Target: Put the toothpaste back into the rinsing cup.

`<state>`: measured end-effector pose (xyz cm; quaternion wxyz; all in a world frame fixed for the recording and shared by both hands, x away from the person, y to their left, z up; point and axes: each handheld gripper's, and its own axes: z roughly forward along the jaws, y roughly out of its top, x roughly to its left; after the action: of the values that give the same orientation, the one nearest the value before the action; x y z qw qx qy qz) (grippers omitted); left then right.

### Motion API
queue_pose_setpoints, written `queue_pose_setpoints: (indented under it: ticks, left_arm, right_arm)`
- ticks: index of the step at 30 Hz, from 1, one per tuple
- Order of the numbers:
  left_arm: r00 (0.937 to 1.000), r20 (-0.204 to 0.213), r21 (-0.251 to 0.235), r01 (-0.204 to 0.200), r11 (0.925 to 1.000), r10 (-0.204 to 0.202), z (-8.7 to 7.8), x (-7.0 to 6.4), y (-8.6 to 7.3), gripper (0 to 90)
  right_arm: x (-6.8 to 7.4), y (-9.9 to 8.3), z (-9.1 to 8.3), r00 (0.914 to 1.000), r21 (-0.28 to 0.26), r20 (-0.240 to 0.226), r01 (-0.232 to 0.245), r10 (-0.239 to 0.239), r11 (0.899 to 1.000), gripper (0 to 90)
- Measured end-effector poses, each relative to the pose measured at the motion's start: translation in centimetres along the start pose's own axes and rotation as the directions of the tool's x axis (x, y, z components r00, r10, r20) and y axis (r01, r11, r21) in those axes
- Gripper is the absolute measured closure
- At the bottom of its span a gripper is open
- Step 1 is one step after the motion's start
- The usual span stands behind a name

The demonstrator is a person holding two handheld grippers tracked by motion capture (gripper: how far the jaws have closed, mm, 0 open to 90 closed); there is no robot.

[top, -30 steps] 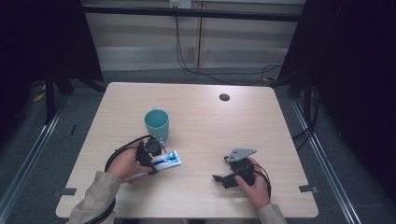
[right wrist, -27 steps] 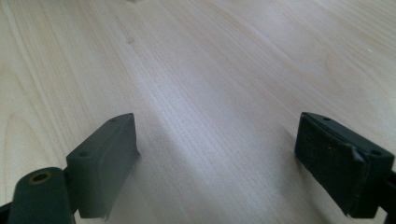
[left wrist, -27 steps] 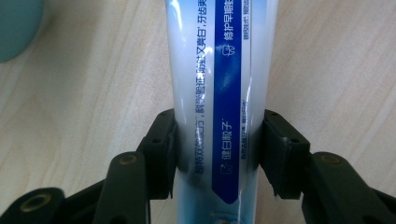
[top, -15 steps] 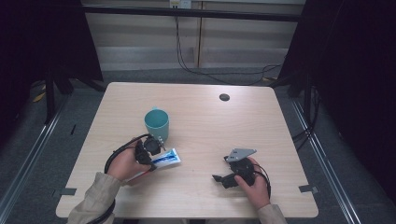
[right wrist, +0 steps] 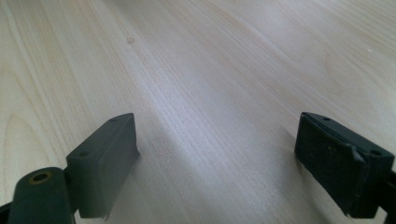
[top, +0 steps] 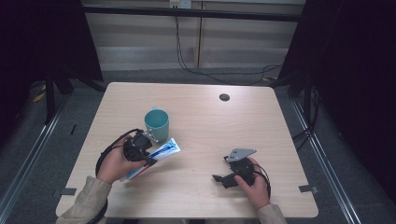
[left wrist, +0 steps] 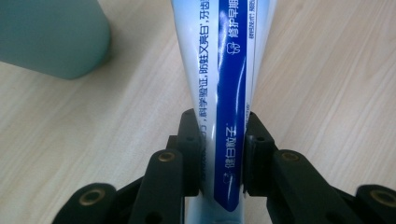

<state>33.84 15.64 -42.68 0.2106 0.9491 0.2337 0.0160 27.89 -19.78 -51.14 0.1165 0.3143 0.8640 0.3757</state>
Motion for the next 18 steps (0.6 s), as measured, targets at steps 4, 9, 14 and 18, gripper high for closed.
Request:
queue_pose_setpoints:
  ticks: [4, 9, 14, 18]
  left_arm:
    - [0.9997, -0.004, -0.063, 0.022, 0.9978, -0.023, -1.0, 0.3, -0.3, 73.4]
    - [0.9988, -0.005, -0.132, 0.048, 0.9901, -0.049, -2.4, 0.6, -0.6, 73.6]
    - [0.9980, 0.003, -0.167, 0.062, 0.9840, -0.063, -3.3, 0.7, -0.6, 73.7]
    - [0.9966, 0.010, -0.206, 0.082, 0.9751, -0.081, -3.9, 0.8, -0.5, 73.7]
  right_arm:
    - [0.0, 0.0, 0.0, 1.0000, 0.000, 0.000, 0.000, 0.000, 1.000, 12.7]
    - [0.0, 0.0, 0.0, 1.0000, 0.000, 0.001, 0.001, -0.001, 1.000, 12.7]
    - [0.0, 0.0, 0.0, 1.0000, -0.001, 0.000, 0.001, -0.001, 1.000, 12.7]
    - [0.0, 0.0, 0.0, 1.0000, 0.000, 0.001, 0.001, -0.001, 1.000, 12.6]
